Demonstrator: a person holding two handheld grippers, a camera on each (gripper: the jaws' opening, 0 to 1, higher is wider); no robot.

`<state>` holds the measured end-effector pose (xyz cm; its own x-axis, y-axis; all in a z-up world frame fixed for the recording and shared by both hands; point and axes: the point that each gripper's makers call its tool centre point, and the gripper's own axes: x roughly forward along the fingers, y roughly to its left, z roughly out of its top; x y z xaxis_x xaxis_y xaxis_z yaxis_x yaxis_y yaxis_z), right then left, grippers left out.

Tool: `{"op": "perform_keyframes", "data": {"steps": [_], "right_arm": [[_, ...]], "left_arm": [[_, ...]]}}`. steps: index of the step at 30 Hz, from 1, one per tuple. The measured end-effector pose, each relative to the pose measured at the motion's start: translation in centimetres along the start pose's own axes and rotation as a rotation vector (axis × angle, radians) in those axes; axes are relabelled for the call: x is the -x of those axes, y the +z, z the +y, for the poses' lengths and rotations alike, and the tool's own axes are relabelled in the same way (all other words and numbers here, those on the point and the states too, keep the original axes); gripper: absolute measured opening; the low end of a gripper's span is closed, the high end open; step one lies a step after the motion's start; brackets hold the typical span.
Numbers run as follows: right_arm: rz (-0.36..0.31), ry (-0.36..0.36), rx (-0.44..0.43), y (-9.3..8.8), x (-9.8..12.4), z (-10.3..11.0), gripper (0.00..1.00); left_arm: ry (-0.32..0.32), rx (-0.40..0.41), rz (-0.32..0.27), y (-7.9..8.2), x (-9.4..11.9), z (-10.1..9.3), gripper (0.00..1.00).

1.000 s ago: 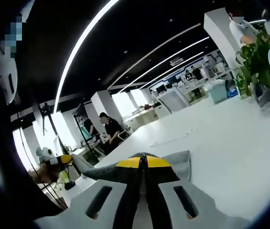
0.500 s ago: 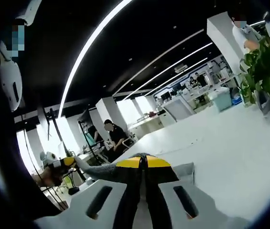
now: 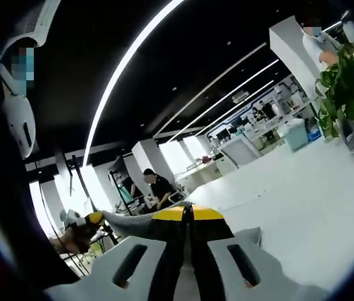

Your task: Fold the towel on the table until its edges align and the towel forms a compact rectangular stack.

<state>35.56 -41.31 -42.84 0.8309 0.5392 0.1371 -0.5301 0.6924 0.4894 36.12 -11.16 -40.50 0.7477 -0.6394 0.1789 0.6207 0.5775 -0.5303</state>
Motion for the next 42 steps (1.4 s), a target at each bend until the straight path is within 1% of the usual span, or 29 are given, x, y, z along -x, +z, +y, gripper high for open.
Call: {"op": "perform_keyframes", "data": {"steps": [4,6,7,10,12,19,25,34,35,37,42], "right_arm": [[-0.014,0.006,-0.015,0.3,0.1,0.2,0.0],[-0.015,0.007,-0.013,0.3,0.2,0.3,0.0],[-0.011,0.005,-0.012,0.1,0.2,0.2,0.0],[0.013,-0.005,-0.019,-0.8,0.2,-0.2,0.0],[0.026,-0.017,-0.027,-1.4,0.3,-0.4,0.0],[0.036,-0.049,-0.075,-2.5,0.5,-1.6,0.0],[0.053,-0.062,-0.066,-2.8,0.4,-1.9,0.0],[0.102,-0.095,-0.062,-3.8,-0.4,-3.2,0.0],[0.112,-0.095,-0.063,-3.9,-0.5,-3.3,0.0],[0.136,-0.101,-0.055,-4.3,-0.7,-3.6,0.0],[0.157,-0.111,-0.044,-4.6,-0.9,-4.0,0.0]], "left_arm": [[-0.01,-0.003,-0.004,0.2,0.1,-0.2,0.02],[-0.008,-0.005,-0.01,0.0,0.3,0.0,0.02],[-0.005,0.001,-0.007,-0.3,0.4,0.3,0.02],[0.026,0.006,0.029,-1.6,0.7,1.1,0.02],[0.033,0.009,0.036,-2.0,0.9,1.3,0.02],[0.052,0.028,0.052,-2.9,1.1,1.7,0.02],[0.074,0.028,0.057,-3.2,1.0,2.3,0.02],[0.123,0.038,0.075,-4.0,0.9,3.6,0.02],[0.138,0.034,0.082,-4.2,0.9,4.0,0.02],[0.149,0.024,0.101,-4.4,0.9,4.4,0.02],[0.149,0.002,0.13,-4.6,0.8,4.9,0.02]]}}
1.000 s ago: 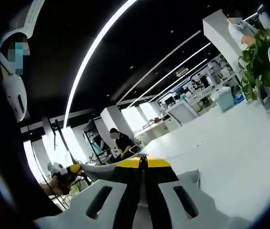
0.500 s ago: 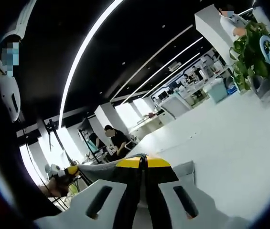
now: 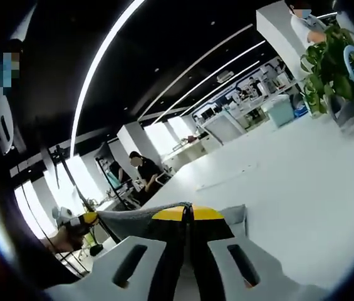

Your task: Fold the towel on the table until its edges align and the towel forms a compact rectangular stack.

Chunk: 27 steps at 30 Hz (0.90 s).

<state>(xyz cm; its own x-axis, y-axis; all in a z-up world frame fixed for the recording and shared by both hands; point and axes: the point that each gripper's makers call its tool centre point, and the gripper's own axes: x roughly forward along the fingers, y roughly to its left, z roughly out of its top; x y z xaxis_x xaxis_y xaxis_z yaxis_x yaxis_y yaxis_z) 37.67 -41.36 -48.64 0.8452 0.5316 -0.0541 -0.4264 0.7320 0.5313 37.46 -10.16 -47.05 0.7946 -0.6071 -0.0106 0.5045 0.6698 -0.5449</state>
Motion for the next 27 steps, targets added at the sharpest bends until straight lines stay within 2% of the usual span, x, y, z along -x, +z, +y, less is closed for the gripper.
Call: {"op": "perform_keyframes", "data": {"steps": [3,13,27], "right_arm": [[0.005,-0.008,0.006,0.0,-0.4,-0.1,0.0],[0.043,-0.009,0.009,0.2,-2.7,-1.3,0.0],[0.141,0.004,0.089,-0.4,-6.6,-2.6,0.0]], "left_arm": [[0.008,-0.028,0.013,0.0,-0.2,0.2,0.02],[0.029,-0.029,0.034,-0.1,-1.1,1.8,0.02],[0.066,-0.043,0.094,-0.3,-2.3,4.7,0.02]]}}
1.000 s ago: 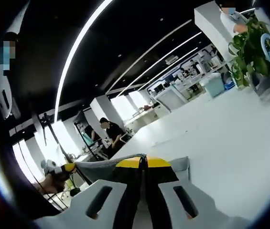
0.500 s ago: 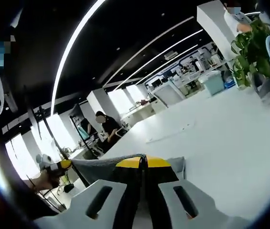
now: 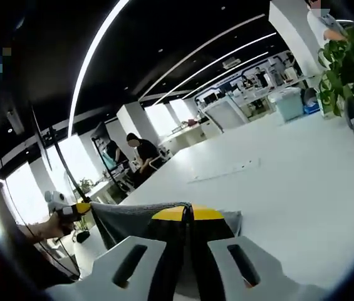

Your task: Fold the towel on the table until its edges align and the towel forms a compact rectangular stack.

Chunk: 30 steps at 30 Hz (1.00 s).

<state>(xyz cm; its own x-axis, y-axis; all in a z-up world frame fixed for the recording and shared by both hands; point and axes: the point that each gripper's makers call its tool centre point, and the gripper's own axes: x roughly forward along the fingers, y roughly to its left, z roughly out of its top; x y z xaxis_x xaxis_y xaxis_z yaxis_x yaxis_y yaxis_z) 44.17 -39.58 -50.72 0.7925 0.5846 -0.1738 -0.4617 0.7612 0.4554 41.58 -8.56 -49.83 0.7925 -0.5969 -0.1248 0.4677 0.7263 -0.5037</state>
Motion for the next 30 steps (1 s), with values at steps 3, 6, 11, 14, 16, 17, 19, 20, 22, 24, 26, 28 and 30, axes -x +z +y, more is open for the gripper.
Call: {"op": "perform_keyframes", "data": {"steps": [3,6,11,14,16,17,19,20,22,24,26,28,30], "right_arm": [[0.024,-0.001,0.021,-0.1,-0.8,-0.3,0.0],[0.039,0.0,0.034,-0.1,-1.5,-0.5,0.0],[0.075,-0.013,0.042,-0.6,-2.4,-1.4,0.0],[0.098,-0.025,0.039,-1.0,-2.9,-2.1,0.0],[0.117,-0.036,0.034,-1.4,-3.1,-2.6,0.0],[0.123,-0.041,0.034,-1.5,-3.2,-2.8,0.0],[0.134,-0.051,0.029,-1.6,-3.4,-3.2,0.0],[0.136,-0.055,0.027,-1.7,-3.4,-3.4,0.0],[0.141,-0.057,0.017,-1.7,-3.6,-3.7,0.0],[0.147,-0.057,0.018,-1.8,-3.8,-3.8,0.0],[0.157,-0.058,0.018,-1.9,-4.1,-4.0,0.0],[0.168,-0.062,0.019,-2.1,-4.4,-4.3,0.0],[0.178,-0.065,0.021,-2.4,-4.6,-4.5,0.0]], "left_arm": [[0.011,0.002,0.012,0.0,-0.4,0.7,0.02],[0.018,0.001,0.025,0.0,-0.7,1.3,0.02],[0.021,-0.003,0.048,-0.3,-1.5,2.4,0.02],[0.018,-0.007,0.061,-0.4,-2.3,2.7,0.02],[0.016,-0.013,0.069,-0.4,-2.7,2.7,0.02],[0.016,-0.016,0.074,-0.4,-2.9,2.8,0.02],[0.012,-0.027,0.086,-0.4,-3.4,2.9,0.02],[0.011,-0.031,0.091,-0.4,-3.6,2.9,0.02],[0.012,-0.038,0.1,-0.4,-3.9,3.2,0.02],[0.012,-0.031,0.104,-0.5,-4.1,3.4,0.02],[0.016,-0.029,0.113,-0.7,-4.4,3.7,0.02],[0.021,-0.026,0.123,-0.9,-4.6,4.1,0.02],[0.028,-0.032,0.136,-1.2,-4.8,4.4,0.02]]}}
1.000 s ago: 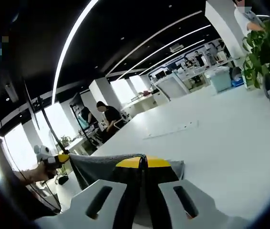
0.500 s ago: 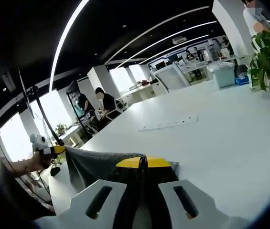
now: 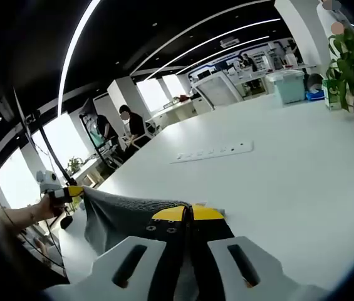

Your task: Fold the towel on the table until its edges align and the towel forms a compact rectangular stack.

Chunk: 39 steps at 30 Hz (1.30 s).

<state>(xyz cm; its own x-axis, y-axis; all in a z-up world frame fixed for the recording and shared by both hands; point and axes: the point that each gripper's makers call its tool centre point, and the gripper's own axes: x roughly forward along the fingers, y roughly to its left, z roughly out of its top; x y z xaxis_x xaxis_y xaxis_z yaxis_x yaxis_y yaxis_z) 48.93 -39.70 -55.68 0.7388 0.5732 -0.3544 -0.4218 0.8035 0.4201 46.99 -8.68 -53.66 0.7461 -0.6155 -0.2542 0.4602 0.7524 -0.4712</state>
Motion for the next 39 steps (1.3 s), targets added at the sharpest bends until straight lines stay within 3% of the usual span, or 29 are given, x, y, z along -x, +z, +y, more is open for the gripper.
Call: {"op": "perform_keyframes", "data": {"steps": [21,39], "right_arm": [[0.039,-0.015,-0.036,-0.5,-2.3,-1.5,0.0],[0.094,-0.031,-0.019,-1.3,-3.5,-2.6,0.0]], "left_arm": [[0.036,0.01,0.072,-1.1,-1.9,2.4,0.02],[0.046,0.025,0.093,-1.6,-3.0,3.5,0.02]]}}
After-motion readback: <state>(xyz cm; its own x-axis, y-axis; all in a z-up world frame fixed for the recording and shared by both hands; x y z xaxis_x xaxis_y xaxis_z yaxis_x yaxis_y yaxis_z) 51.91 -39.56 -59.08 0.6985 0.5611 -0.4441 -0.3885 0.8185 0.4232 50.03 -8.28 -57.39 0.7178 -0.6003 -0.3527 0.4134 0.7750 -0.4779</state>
